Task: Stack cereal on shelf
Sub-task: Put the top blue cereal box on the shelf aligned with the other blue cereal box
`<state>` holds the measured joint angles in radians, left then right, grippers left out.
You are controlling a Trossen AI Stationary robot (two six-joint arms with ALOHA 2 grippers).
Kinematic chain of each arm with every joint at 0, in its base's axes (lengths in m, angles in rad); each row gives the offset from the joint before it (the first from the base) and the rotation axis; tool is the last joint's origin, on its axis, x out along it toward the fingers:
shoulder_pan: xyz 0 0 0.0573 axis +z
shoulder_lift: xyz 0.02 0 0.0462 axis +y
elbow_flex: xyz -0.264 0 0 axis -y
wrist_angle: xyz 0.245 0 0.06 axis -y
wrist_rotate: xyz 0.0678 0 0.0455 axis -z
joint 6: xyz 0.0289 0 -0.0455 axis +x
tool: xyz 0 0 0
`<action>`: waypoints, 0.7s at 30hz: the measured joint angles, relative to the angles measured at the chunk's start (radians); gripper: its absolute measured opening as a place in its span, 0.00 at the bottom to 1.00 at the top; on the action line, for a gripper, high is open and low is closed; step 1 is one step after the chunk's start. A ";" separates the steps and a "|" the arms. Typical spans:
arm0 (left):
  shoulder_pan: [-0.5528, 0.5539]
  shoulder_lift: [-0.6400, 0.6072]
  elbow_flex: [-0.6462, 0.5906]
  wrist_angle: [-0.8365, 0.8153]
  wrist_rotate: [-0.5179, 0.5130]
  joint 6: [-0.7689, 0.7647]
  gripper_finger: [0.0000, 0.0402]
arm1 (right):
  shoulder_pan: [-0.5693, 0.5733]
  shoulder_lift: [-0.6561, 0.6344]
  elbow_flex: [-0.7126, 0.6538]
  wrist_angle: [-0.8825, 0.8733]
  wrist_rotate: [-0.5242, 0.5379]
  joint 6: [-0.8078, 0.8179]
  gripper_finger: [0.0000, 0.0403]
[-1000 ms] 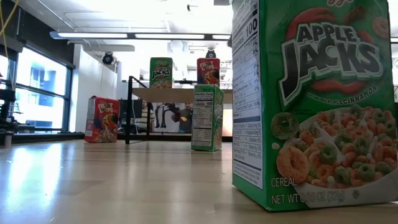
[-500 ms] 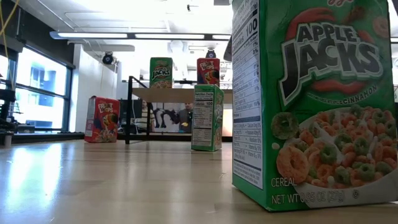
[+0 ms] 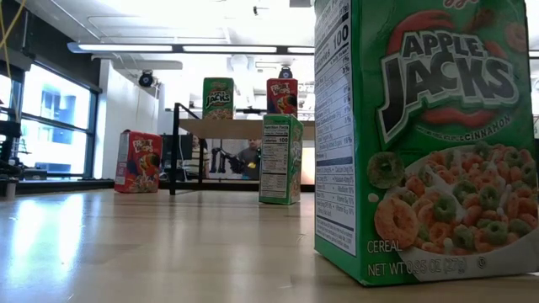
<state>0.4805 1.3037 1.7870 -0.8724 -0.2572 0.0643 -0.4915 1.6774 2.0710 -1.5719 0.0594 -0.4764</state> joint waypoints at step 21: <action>-0.004 0.000 0.000 0.001 0.011 -0.007 0.55 | -0.020 -0.006 -0.058 0.005 0.049 -0.049 0.31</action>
<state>0.4767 1.3033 1.7870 -0.8717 -0.2459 0.0572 -0.5114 1.6719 2.0129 -1.5673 0.1085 -0.5251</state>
